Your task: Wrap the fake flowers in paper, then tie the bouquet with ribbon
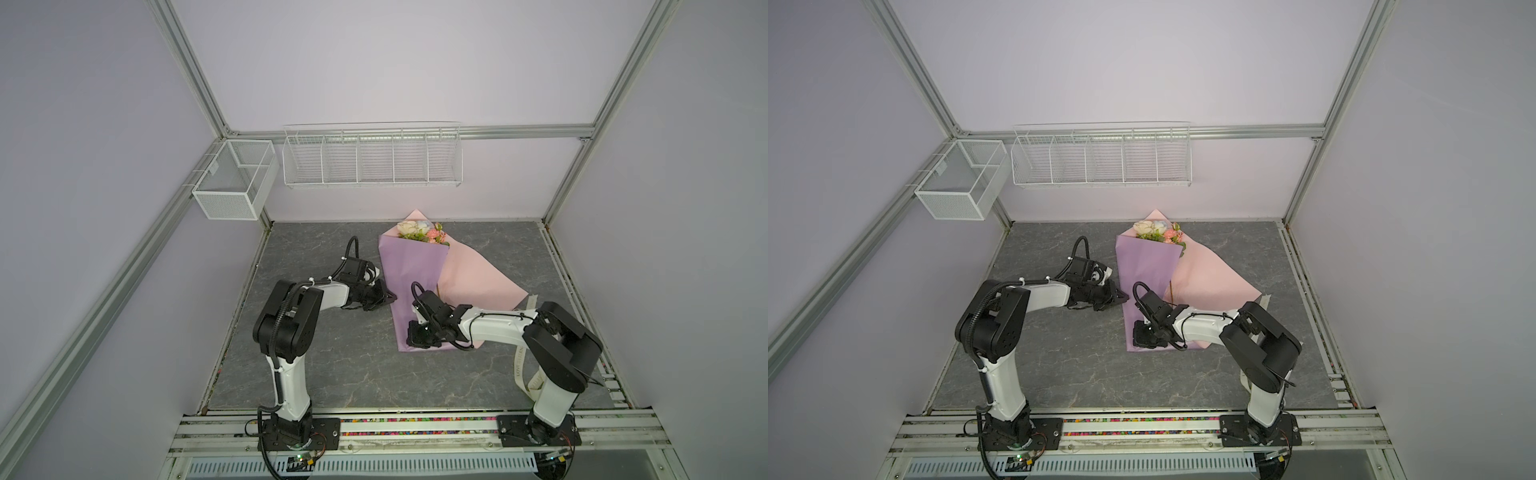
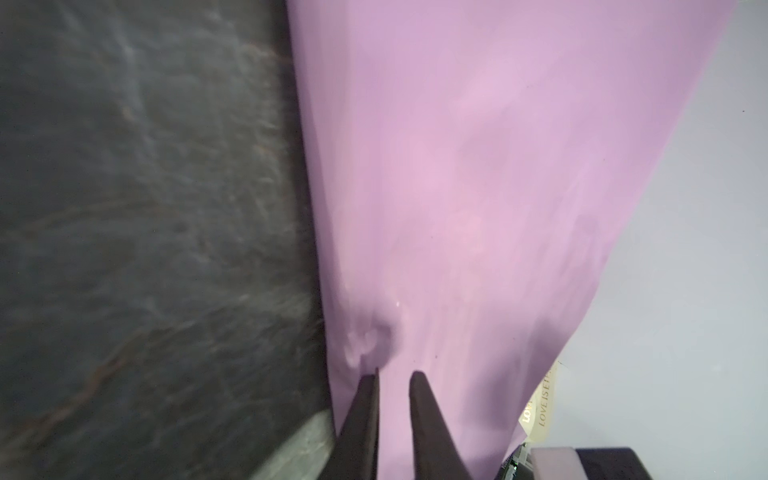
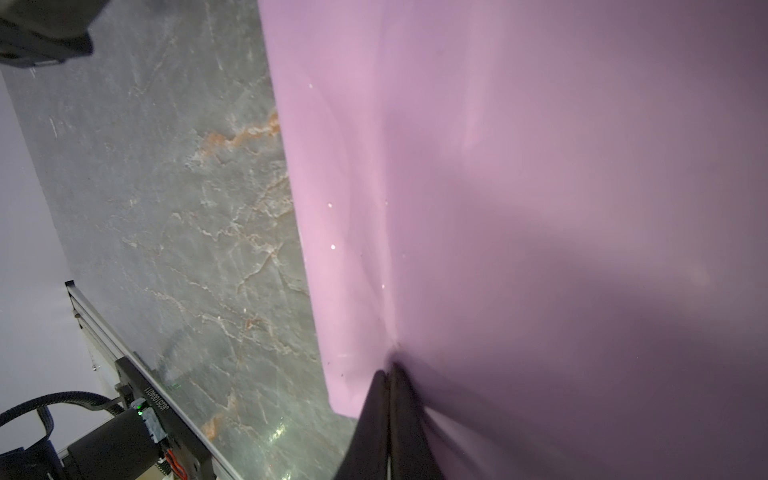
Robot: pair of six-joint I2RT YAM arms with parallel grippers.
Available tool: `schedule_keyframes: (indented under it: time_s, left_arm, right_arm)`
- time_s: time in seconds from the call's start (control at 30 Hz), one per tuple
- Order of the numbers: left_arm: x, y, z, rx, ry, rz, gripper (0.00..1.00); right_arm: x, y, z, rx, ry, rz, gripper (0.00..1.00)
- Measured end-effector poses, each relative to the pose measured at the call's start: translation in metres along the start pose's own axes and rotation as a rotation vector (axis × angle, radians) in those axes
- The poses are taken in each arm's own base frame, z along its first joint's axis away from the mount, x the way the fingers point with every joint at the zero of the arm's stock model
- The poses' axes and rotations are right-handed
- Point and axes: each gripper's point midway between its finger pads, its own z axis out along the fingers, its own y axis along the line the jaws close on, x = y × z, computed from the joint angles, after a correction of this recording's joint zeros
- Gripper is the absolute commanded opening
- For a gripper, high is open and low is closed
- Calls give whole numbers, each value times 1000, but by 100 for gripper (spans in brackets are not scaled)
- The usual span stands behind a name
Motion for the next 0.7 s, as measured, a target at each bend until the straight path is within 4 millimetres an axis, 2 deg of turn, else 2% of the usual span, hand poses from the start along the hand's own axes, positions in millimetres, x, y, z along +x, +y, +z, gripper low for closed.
schedule_keyframes:
  time_s: [0.2,0.47,0.57,0.7]
  left_arm:
    - [-9,2,7,-3,-4,19,16]
    - [-10,-1,-1,-28,-14,25,17]
    - [-6,-16,-14,-19,-29,51,17]
    - [5,-49,-28,21,-45,124,17]
  right_arm:
    - [0,0,0,0,0,0,8]
    - [0,0,0,-1,0,-2,12]
    - [-1,4,-2,-8,3,-11,14]
    - [-8,15,-17,-29,-29,-30,18]
